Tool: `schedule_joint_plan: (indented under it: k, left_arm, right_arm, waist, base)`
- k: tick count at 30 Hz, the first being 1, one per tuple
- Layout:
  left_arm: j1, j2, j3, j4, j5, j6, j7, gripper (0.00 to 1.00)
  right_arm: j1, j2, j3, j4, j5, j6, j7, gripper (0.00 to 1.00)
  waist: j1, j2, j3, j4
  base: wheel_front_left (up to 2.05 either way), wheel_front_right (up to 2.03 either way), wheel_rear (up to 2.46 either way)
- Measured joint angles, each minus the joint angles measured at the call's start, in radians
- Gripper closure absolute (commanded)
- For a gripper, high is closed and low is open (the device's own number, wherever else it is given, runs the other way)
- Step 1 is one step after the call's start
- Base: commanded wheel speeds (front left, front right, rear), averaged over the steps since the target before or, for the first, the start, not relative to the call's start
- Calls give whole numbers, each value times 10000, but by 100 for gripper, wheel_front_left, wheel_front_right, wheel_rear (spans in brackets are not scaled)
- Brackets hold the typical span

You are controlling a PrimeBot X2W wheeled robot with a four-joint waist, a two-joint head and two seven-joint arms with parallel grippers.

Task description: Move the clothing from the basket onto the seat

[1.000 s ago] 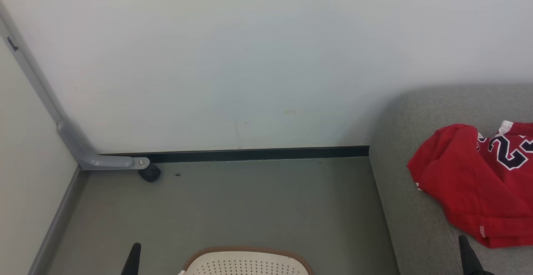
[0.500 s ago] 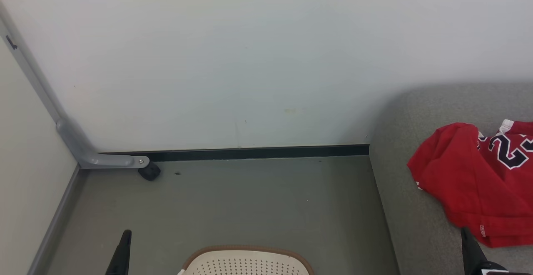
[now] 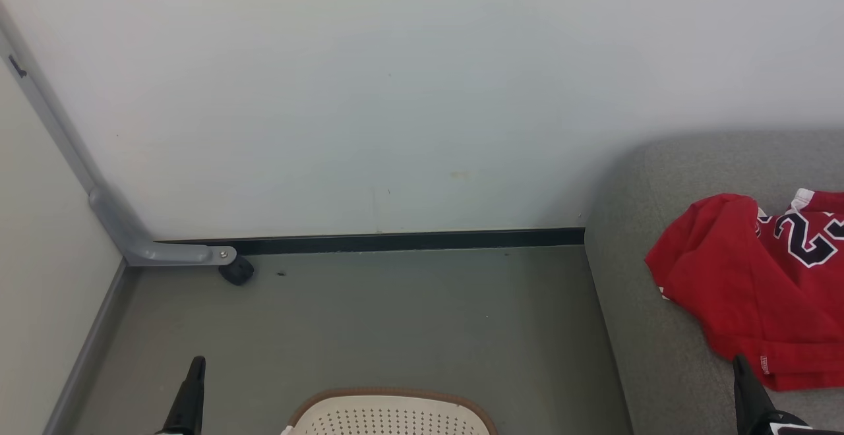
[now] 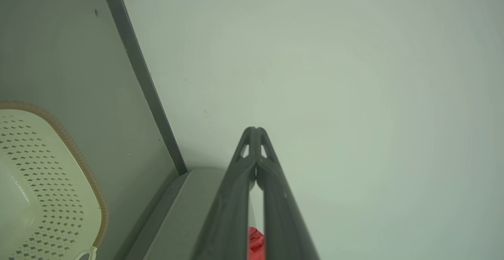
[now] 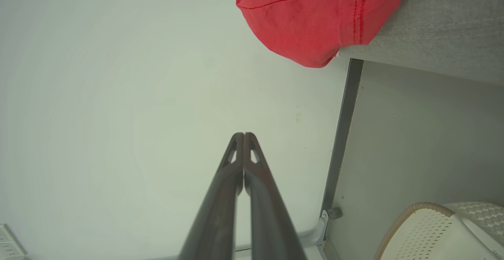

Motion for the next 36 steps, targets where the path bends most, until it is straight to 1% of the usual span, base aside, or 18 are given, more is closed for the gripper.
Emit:
schedule_joint_plan:
  k: [36]
  left_arm:
    - [0,-19,0,13,-2,-2,0,100]
  right_arm:
    - [-6,4,0,2,0,0,0,100]
  waist:
    - [0,0,-2,0]
  base:
    - [0,0,0]
